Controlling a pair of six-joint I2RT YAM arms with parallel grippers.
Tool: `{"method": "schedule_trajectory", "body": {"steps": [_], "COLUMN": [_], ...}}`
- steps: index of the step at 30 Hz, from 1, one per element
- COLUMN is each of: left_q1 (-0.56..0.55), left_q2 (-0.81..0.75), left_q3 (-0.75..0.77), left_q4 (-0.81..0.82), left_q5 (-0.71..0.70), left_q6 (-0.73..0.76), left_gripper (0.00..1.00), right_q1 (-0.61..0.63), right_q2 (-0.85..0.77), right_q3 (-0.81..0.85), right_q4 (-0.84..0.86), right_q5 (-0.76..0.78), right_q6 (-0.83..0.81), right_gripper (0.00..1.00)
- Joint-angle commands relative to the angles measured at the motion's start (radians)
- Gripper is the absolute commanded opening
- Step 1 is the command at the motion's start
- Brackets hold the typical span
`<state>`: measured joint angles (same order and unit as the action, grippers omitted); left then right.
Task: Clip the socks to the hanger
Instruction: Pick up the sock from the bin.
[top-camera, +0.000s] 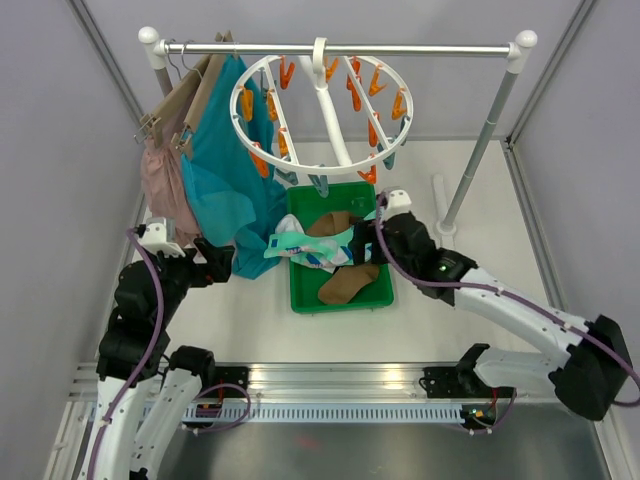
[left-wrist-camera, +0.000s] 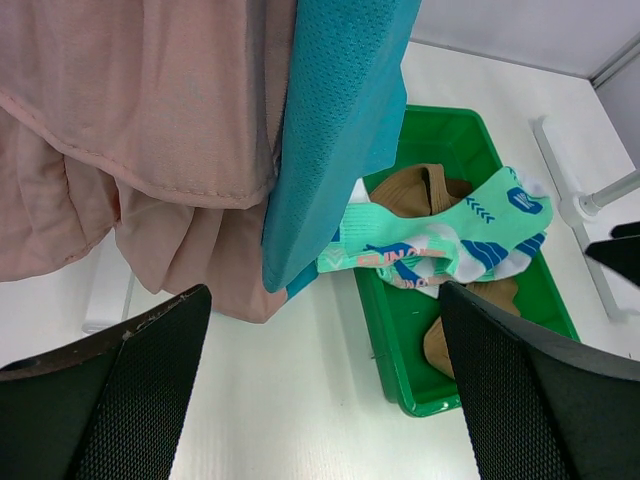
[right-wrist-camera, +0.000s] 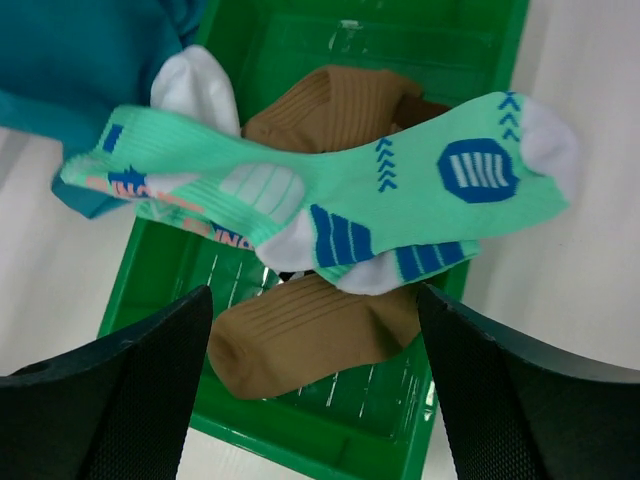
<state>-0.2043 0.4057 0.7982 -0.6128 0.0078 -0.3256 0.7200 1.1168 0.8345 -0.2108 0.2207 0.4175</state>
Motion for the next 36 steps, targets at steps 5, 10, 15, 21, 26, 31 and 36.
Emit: {"method": "schedule_trajectory", "body": {"steps": [5, 10, 15, 21, 26, 31, 36], "left_q1": [0.005, 0.005, 0.005, 0.005, 0.005, 0.005, 0.005], "left_q2": [0.012, 0.018, 0.021, 0.021, 0.022, 0.028, 0.03], "left_q3": [-0.004, -0.004, -0.005, -0.005, -0.005, -0.005, -0.007], "left_q4": [0.013, 0.015, 0.016, 0.016, 0.018, 0.018, 0.018], "left_q5": [0.026, 0.035, 0.038, 0.04, 0.041, 0.044, 0.044], "left_q6": [-0.02, -0.018, -0.016, -0.016, -0.016, -0.016, -0.016], "left_gripper": [1.0, 1.0, 1.0, 1.0, 1.0, 1.0, 1.0], "right_q1": [0.205, 0.243, 0.246, 0.248, 0.275, 0.315, 0.34], "right_q2": [0.21, 0.27, 0.351, 0.413, 0.503, 0.596, 0.655], "right_q3": [0.112, 0.098, 0.126, 0.179, 0.244, 0.319, 0.396], "right_q4": [0.135, 0.254, 0.287, 0.307, 0.304, 0.3, 0.292], "right_q5": [0.224, 0.2, 0.201, 0.115, 0.118, 0.12, 0.105], "right_q6": [-0.133, -0.249, -0.33, -0.378, -0.447, -0.483, -0.531], "right_gripper": [0.87, 0.87, 0.86, 0.85, 0.85, 0.83, 0.81]}}
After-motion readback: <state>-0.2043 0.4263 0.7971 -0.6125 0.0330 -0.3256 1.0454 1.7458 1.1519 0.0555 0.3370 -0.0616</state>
